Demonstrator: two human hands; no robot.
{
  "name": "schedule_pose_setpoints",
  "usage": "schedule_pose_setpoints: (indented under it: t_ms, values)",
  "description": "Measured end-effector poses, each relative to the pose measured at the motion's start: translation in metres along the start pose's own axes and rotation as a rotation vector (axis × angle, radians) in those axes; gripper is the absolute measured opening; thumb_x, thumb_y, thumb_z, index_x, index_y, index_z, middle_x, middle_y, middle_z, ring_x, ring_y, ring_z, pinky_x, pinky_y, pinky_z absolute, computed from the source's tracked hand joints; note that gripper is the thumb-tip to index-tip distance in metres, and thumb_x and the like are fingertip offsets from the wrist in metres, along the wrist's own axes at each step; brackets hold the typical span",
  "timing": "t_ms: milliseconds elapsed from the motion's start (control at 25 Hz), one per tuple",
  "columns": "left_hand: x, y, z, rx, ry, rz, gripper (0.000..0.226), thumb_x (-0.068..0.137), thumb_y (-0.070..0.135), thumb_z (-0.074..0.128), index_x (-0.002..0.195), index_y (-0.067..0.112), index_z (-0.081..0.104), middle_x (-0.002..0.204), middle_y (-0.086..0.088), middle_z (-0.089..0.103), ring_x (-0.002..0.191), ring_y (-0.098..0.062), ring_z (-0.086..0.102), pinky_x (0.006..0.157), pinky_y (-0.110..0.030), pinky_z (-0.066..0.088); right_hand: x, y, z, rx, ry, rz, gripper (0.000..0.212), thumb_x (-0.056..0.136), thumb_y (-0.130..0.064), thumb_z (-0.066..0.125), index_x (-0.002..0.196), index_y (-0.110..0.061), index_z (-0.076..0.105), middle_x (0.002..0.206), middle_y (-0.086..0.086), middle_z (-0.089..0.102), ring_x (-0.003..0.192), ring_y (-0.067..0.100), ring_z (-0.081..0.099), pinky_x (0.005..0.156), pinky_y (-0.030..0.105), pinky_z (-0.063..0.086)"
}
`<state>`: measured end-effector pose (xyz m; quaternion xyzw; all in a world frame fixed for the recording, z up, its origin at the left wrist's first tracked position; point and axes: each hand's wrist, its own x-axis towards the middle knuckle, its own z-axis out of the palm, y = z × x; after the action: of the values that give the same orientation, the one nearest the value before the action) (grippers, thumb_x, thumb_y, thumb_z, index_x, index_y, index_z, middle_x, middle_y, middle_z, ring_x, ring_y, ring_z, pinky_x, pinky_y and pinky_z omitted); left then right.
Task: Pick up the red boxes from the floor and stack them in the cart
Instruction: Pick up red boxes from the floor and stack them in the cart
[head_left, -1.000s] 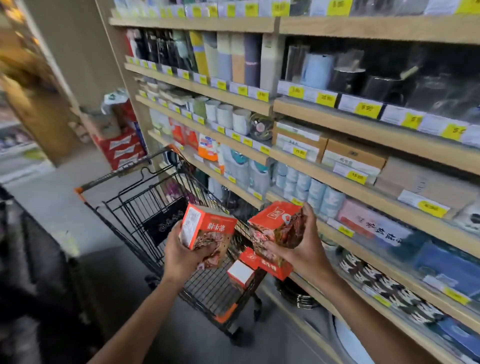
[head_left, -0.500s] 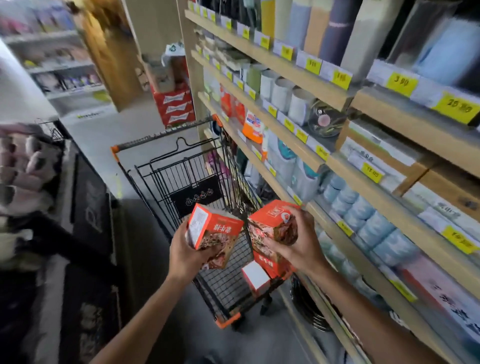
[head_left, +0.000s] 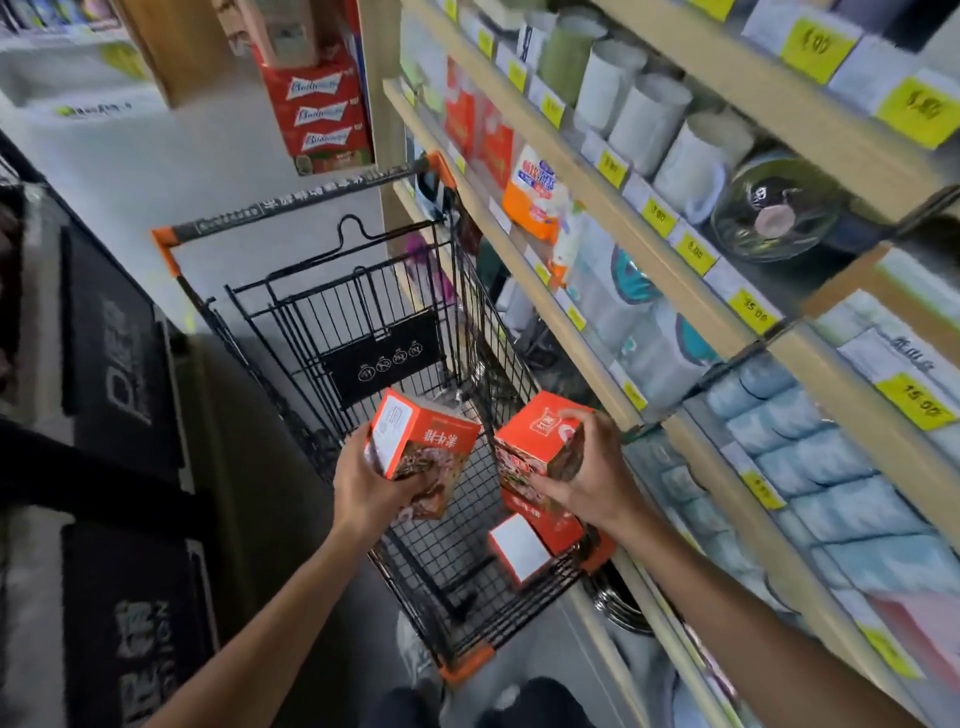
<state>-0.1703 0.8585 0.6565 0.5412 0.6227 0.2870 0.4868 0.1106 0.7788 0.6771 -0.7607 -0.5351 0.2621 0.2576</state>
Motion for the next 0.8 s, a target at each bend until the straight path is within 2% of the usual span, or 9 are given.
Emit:
schedule_pose_setpoints:
  t_ms: [120,200,320,600,720,800]
  values:
    - [0.021,-0.008,0.007,0.015,-0.021,-0.049,0.1,0.054,0.021,0.097,0.139,0.022,0.043,0.126,0.002,0.058,0.119,-0.018,0.056,0.102,-0.056,0.048,0.028,0.01,0.01,-0.031,-0.057,0.028,0.096,0.06,-0.043,0.085,0.142,-0.03,0.035,0.135,0.0,0.03,0.125,0.019,0.039,0.104,0.037,0.043]
    - [0.031,-0.014,0.012,0.035,-0.014,-0.068,0.103,0.053,0.026,0.097,0.14,0.024,0.042,0.127,0.003,0.057,0.12,-0.017,0.056,0.101,-0.056,0.048,0.048,0.019,0.017,-0.068,-0.134,0.051,0.104,0.062,-0.036,0.09,0.147,-0.037,0.031,0.137,-0.002,0.023,0.125,0.023,0.041,0.104,0.038,0.046]
    - [0.042,-0.019,0.02,0.055,0.016,-0.105,0.103,0.052,0.027,0.098,0.139,0.024,0.043,0.128,0.003,0.058,0.121,-0.018,0.056,0.102,-0.056,0.047,0.077,0.034,0.03,-0.131,-0.241,0.058,0.109,0.062,-0.035,0.092,0.15,-0.043,0.028,0.144,0.001,0.017,0.133,0.029,0.037,0.11,0.049,0.045]
    - [0.062,-0.035,0.045,0.089,0.097,-0.168,0.102,0.053,0.024,0.098,0.139,0.024,0.044,0.128,0.002,0.057,0.122,-0.019,0.055,0.103,-0.054,0.047,0.133,0.065,0.068,-0.259,-0.442,0.012,0.1,0.073,-0.048,0.086,0.156,-0.036,0.032,0.153,0.008,0.012,0.143,0.032,0.027,0.117,0.054,0.037]
    - [0.068,-0.049,0.053,0.077,0.094,-0.2,0.102,0.052,0.027,0.098,0.138,0.027,0.044,0.127,0.003,0.058,0.12,-0.017,0.057,0.101,-0.054,0.049,0.151,0.08,0.087,-0.408,-0.535,-0.045,0.107,0.07,-0.057,0.084,0.156,-0.036,0.025,0.149,0.008,0.019,0.142,0.029,0.021,0.116,0.057,0.035]
    - [0.069,-0.059,0.058,0.07,0.108,-0.239,0.104,0.051,0.027,0.098,0.14,0.024,0.042,0.128,0.002,0.058,0.12,-0.017,0.057,0.101,-0.054,0.05,0.157,0.088,0.099,-0.438,-0.591,-0.066,0.116,0.067,-0.057,0.085,0.157,-0.036,0.016,0.148,0.008,0.02,0.141,0.028,0.021,0.113,0.055,0.039]
